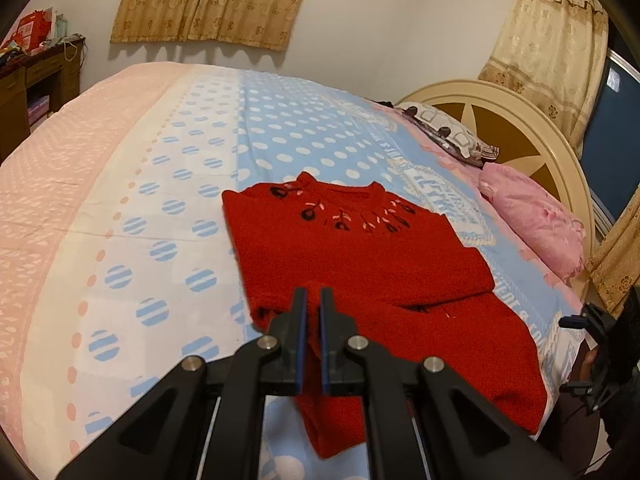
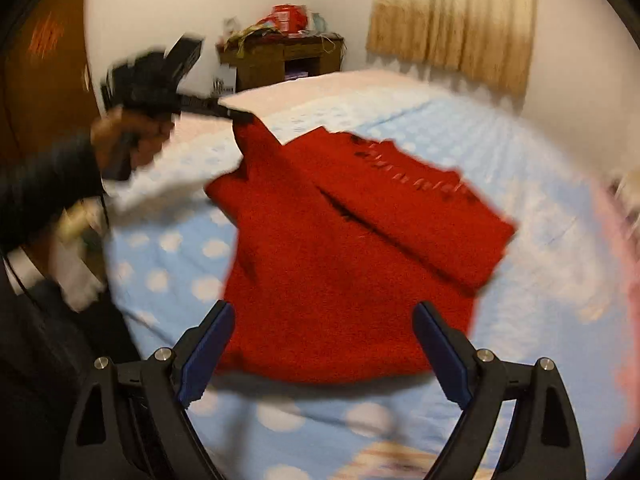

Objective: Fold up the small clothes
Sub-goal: 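Lift the hem with both grippers and fold it over toward the collar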

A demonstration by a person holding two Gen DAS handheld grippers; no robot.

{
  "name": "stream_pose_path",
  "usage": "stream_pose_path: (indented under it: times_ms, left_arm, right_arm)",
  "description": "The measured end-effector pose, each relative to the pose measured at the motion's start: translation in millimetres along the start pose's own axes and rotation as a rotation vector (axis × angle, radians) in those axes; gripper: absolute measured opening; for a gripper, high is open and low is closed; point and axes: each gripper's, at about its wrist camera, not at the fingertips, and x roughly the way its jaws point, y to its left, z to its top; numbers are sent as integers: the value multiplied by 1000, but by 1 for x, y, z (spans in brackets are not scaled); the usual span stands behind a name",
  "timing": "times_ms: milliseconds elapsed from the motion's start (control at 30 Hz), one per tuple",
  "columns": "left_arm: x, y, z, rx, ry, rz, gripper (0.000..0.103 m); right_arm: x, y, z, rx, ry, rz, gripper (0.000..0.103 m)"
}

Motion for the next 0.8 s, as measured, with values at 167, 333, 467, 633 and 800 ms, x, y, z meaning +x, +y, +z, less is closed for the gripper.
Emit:
stream_pose_path:
  times_ms: [167, 333, 467, 633, 800]
  left_arm:
    - [3, 1, -3, 2, 10, 2, 6]
    - [9, 0, -4, 0, 26, 1, 6]
    - [9, 1, -5, 0, 26, 0, 6]
    - [6, 5, 7, -7, -1, -12, 6]
    - [10, 10, 35, -33, -34, -29, 6]
  right_arm:
    - [7, 23, -18, -167, 102, -30, 91]
    - [29, 49, -19, -297, 95, -129, 72]
    - [50, 53, -7, -277, 118, -97, 11]
    - [33, 28, 21, -119, 9, -40, 6]
    - [9, -52, 64, 146, -124, -104, 6]
